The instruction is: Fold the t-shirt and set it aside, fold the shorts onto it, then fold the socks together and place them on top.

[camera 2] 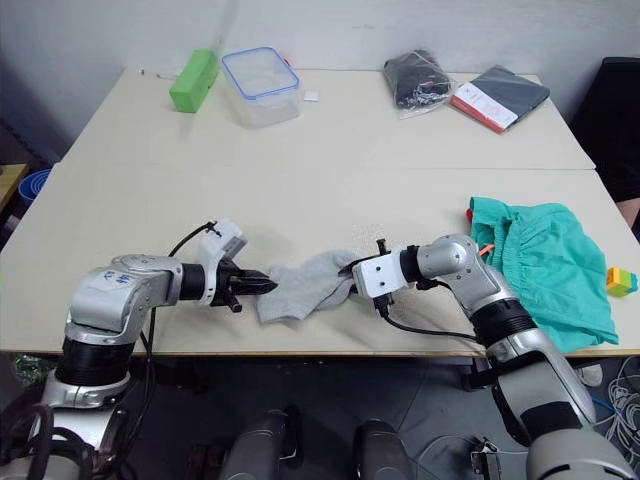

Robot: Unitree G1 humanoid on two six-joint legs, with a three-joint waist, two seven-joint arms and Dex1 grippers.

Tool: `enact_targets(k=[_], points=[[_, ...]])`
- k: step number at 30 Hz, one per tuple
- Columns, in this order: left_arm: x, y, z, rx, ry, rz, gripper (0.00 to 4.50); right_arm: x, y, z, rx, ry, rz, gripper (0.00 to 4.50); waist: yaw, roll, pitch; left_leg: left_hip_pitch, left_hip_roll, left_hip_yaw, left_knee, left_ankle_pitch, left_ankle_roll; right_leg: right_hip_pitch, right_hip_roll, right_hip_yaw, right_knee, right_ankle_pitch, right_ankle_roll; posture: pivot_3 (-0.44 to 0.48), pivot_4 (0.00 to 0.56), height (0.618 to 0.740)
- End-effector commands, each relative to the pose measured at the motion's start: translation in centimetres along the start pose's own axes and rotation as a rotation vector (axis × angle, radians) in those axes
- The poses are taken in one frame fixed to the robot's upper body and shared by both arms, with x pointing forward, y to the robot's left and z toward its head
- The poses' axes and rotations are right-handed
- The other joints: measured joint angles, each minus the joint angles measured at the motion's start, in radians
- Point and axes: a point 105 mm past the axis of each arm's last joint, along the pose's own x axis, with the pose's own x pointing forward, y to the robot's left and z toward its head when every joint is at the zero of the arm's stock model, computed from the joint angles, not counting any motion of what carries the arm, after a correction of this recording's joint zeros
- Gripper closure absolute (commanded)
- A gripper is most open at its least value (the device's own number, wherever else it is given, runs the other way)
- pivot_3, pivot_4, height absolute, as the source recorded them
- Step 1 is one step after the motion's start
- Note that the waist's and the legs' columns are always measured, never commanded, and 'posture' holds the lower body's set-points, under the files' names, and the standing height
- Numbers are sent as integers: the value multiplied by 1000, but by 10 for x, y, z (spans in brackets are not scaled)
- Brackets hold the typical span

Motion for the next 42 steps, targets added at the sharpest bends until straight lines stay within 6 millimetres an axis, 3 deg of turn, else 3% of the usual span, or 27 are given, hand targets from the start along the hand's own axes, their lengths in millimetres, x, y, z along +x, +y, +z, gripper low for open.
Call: enact_targets(k=[1, 5, 8, 11, 17, 22, 24, 29, 30, 37, 42], points=[[-29, -3, 11, 23, -57, 11, 2212, -21, -2, 7, 5, -11, -39, 1560, 0, 0, 0, 0, 0, 0, 0, 0, 0, 0, 0, 0, 0, 0, 0, 0, 150, 740], [-52, -15, 9, 168, -58, -12, 895, -44, -3, 14, -15, 14, -72, 169, 2, 0, 0, -1, 0, 0, -1, 0, 0, 0, 0, 0, -2, 0, 0, 0, 150, 740], [-60, -29, 7, 411, -43, -45, 9, -56, -5, 17, -35, 38, -80, 0, 1, 0, 0, 0, 0, 0, -1, 0, 0, 1, 0, 0, -3, 0, 0, 0, 150, 740], [-58, -39, 0, 609, -9, -107, 9, -61, -10, 17, -33, 49, -95, 0, 1, 0, 0, 0, 0, 0, -2, 0, -1, 0, 0, 0, -4, 0, -1, 0, 150, 740], [-34, -58, -2, 752, -25, -278, 9, -46, -22, 6, -83, 86, -89, 0, 1, 0, 0, 0, 0, 1, -2, 0, -1, 0, 0, 0, -4, 0, -1, 0, 150, 740], [-9, -50, -11, 860, 37, -283, 9, -30, -29, -2, -162, 116, -66, 0, 1, 0, 0, 0, 0, 2, -2, 0, -1, -1, 0, 1, -3, 0, -1, 0, 150, 740], [-2, -48, -15, 870, 49, -284, 590, -27, -32, -3, -181, 122, -63, 0, 1, 1, 0, 0, 0, 2, -2, 0, 0, -1, 0, 0, -2, 0, -1, 0, 150, 740], [5, -39, -19, 896, 78, -248, 2216, -24, -35, -4, -205, 121, -55, 1712, 0, 1, 0, 0, 1, 2, -2, 0, 0, -2, 0, 1, -1, 0, -1, 0, 150, 740], [5, -38, -20, 897, 77, -247, 2227, -27, -35, -4, -204, 123, -45, 2007, 0, 1, 0, 0, 0, 2, -2, 0, 0, -2, 0, 1, -1, 0, -1, 0, 150, 740], [5, -38, -21, 896, 63, -252, 2227, -50, -36, -6, -231, 165, 9, 2007, 0, 1, 0, 0, 0, 2, -2, 0, 0, -2, 0, 1, -1, 0, -1, 0, 150, 740], [8, -38, -19, 893, 63, -252, 2227, -46, -55, 1, -213, 133, -49, 2007, -4, 1, 0, 0, 1, 2, -2, 0, 0, -2, 0, 1, 0, 0, -1, 0, 150, 740]])
